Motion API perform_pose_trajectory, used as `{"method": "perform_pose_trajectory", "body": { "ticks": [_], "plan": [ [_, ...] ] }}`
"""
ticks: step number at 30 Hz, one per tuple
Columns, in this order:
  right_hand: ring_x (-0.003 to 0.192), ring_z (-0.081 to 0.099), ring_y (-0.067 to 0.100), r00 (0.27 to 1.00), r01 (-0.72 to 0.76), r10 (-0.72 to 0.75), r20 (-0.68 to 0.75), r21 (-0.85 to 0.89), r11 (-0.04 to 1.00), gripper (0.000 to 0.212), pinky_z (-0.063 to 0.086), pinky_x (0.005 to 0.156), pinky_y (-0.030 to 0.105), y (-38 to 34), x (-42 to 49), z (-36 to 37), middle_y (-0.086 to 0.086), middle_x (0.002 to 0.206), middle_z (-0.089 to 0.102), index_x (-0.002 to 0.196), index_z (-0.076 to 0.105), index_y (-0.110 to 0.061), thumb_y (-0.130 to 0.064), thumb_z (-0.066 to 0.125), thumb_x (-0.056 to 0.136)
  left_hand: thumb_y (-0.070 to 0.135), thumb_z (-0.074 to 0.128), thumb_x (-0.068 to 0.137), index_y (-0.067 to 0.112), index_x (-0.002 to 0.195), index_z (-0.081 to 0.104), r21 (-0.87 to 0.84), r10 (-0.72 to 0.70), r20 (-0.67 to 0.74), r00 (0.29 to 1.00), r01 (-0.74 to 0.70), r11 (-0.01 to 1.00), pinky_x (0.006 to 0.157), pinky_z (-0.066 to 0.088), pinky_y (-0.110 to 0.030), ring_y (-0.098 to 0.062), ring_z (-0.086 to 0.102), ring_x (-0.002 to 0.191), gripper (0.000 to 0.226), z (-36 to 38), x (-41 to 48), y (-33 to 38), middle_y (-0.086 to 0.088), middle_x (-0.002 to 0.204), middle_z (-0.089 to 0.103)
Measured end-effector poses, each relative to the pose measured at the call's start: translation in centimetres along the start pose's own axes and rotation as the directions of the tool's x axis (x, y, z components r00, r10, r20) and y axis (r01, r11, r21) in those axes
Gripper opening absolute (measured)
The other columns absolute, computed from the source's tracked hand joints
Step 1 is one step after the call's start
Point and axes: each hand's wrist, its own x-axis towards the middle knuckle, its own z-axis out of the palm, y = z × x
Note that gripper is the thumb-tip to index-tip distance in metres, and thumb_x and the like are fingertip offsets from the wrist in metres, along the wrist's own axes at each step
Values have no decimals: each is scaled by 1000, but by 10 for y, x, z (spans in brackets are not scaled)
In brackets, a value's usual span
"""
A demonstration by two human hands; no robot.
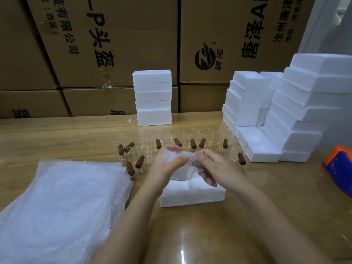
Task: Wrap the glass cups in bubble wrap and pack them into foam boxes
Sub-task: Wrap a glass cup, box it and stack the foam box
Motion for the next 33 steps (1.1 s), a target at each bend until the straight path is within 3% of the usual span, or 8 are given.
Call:
{"method": "perform_pose_trajectory", "body": {
  "ticks": [4,7,12,16,20,26,31,33],
  "plan": [
    [41,28,3,996,2,10,-85,139,990,31,25,41,13,8,9,5,-13,52,40,74,47,-13,-33,47,98,62,68,58,41,129,47,-5,-12,105,994,12,1000,90,42,-24,-1,48,116,77,-7,3,-2,11,137,47],
    [41,29,3,993,12,-3,-114,78,997,31,26,42,13,16,11,0,-15,51,41,73,48,-15,-34,47,98,63,40,88,31,144,34,-196,-101,47,994,109,974,105,35,-38,-8,48,117,65,-15,10,-7,2,142,48],
    [43,34,0,987,25,-56,-153,-201,979,27,29,47,12,32,14,1,-13,54,42,76,51,-22,-35,44,99,54,20,97,34,118,59,-213,-146,-218,965,99,972,103,38,-31,-4,57,115,48,-21,-1,-49,11,119,66],
    [57,49,-15,991,65,-97,-95,-293,954,22,33,55,6,41,15,14,-31,63,57,83,53,-23,-30,42,101,48,22,101,33,109,60,-188,-218,-165,962,186,964,101,42,-32,-6,57,114,42,-14,-1,-67,7,123,64],
    [73,53,-8,998,31,-49,-48,-325,945,20,37,66,12,48,20,20,-21,79,60,89,54,-25,-36,41,100,57,25,94,34,104,63,-130,-197,-107,975,183,975,74,47,-9,8,62,96,46,-13,1,-71,10,115,67],
    [67,43,11,996,-28,68,63,-494,869,33,32,63,29,46,26,15,-2,78,48,93,48,-17,-45,31,101,66,15,88,35,122,58,81,-153,-72,986,158,984,110,30,-37,-9,43,127,63,-11,0,-79,6,134,51],
    [64,41,15,985,-31,142,102,-698,716,35,30,59,33,47,29,12,2,72,45,90,40,-15,-43,23,102,36,26,103,34,110,57,152,-126,-27,992,129,980,85,30,-7,15,43,105,32,-10,1,-78,16,116,47],
    [68,46,19,982,-13,150,113,-756,655,34,32,61,34,48,31,11,4,77,50,91,41,-17,-42,21,103,30,35,102,34,102,58,127,-128,-42,991,132,983,83,30,-8,22,44,97,24,-11,1,-77,17,113,49]
  ]
}}
